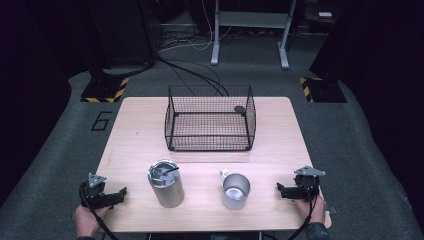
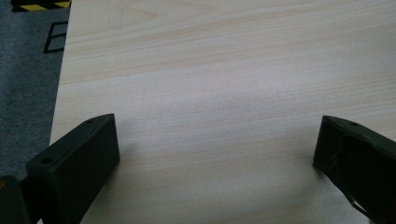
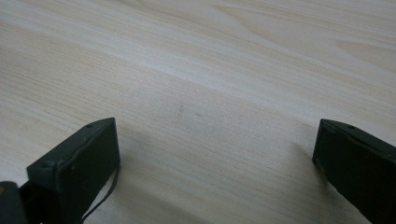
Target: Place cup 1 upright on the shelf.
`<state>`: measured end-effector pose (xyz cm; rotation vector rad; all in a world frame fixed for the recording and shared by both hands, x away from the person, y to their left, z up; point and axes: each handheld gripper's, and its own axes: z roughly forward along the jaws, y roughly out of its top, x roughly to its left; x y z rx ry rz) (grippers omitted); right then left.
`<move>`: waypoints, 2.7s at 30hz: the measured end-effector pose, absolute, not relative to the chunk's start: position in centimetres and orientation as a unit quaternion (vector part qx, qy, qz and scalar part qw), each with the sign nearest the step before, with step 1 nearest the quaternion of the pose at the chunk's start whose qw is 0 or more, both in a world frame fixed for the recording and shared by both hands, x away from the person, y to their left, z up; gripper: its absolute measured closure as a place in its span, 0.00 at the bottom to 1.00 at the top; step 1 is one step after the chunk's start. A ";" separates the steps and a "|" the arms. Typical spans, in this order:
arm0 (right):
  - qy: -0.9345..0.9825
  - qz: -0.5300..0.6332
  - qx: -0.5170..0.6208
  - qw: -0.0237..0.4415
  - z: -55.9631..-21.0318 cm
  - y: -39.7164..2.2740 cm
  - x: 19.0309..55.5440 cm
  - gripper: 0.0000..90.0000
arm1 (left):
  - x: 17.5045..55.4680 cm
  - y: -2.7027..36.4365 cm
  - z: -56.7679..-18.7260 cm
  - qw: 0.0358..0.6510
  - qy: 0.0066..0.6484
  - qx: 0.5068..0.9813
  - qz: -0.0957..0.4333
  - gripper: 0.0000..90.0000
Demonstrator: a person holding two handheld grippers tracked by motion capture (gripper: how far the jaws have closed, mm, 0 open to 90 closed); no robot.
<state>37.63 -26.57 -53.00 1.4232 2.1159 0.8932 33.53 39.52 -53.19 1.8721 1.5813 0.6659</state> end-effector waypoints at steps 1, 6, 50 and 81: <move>0.764 0.323 0.514 0.219 -53.0 -26.6 37.6 0.00 | 33.6 39.5 -53.3 0.299 0.595 0.701 0.255 0.00; 0.764 0.322 0.514 0.220 -53.0 -26.6 37.6 0.00 | 33.6 39.4 -53.2 0.295 0.597 0.701 0.255 0.00; 0.763 0.324 0.515 0.221 -53.0 -26.6 37.7 0.00 | 29.4 33.6 -44.7 0.419 0.457 0.754 0.216 0.00; 0.766 0.323 0.511 0.220 -53.0 -26.6 37.7 0.01 | 30.1 27.8 -41.9 0.480 0.363 0.776 0.191 0.00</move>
